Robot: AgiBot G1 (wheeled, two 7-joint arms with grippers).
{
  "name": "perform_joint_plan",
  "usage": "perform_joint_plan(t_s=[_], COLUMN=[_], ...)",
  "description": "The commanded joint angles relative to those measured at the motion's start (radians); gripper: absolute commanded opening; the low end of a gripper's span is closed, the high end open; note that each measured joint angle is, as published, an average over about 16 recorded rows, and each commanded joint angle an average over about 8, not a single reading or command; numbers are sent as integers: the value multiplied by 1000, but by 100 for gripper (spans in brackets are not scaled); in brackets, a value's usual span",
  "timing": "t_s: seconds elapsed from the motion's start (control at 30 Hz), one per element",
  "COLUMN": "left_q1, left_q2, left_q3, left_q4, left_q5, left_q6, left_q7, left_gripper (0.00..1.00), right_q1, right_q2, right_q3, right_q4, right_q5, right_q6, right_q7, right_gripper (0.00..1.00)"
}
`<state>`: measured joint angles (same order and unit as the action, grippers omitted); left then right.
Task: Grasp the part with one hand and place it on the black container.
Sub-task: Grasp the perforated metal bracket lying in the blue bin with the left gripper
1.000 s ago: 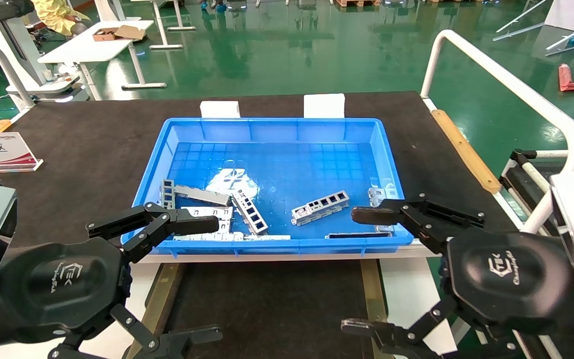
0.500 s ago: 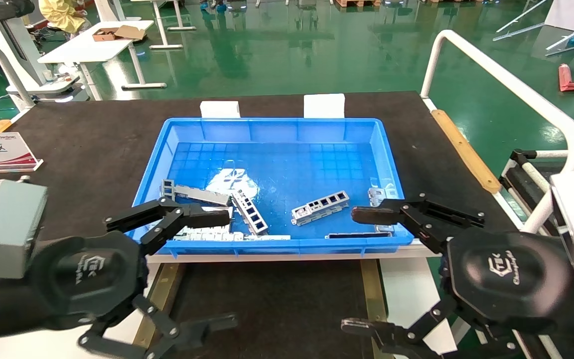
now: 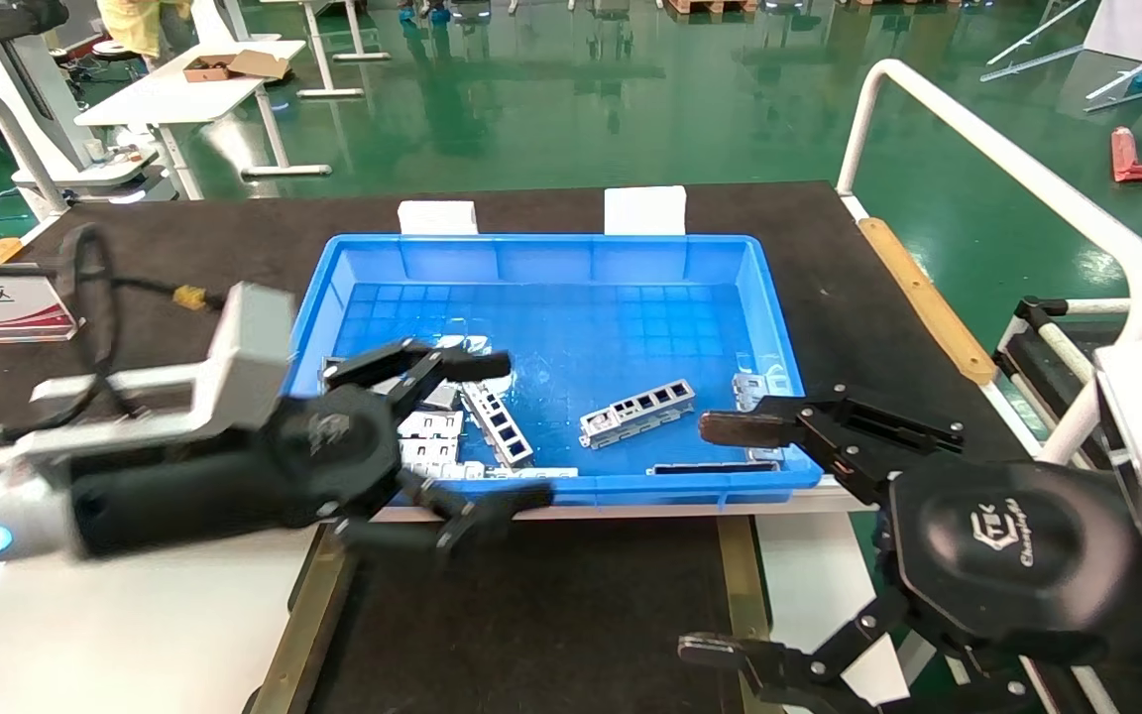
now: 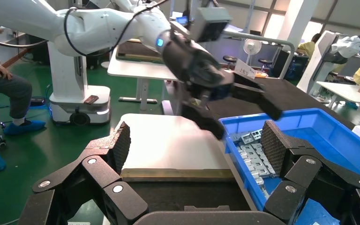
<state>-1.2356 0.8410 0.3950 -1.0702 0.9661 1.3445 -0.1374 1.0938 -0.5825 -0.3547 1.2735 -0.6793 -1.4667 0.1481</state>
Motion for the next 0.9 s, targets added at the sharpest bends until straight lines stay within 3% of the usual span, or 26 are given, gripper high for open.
perform_joint_plan(t_s=[0.03, 0.4, 0.9], left_q1=[-23, -159, -328], left_q2=[29, 204, 449], left_q3=[12, 80, 142], left_q4=[31, 270, 689], left_q5=[22, 161, 290], left_q6=[-18, -124, -271], left_q7=[0, 74, 263], left_gripper=[100, 100, 100], right_q1=[0, 0, 0], right_q2=[0, 0, 0], right_q3=[0, 0, 0], right_q4=[0, 0, 0], right_q5=[0, 0, 0], right_q6=[0, 0, 0], right_q7=[0, 0, 0], right_gripper=[100, 100, 100])
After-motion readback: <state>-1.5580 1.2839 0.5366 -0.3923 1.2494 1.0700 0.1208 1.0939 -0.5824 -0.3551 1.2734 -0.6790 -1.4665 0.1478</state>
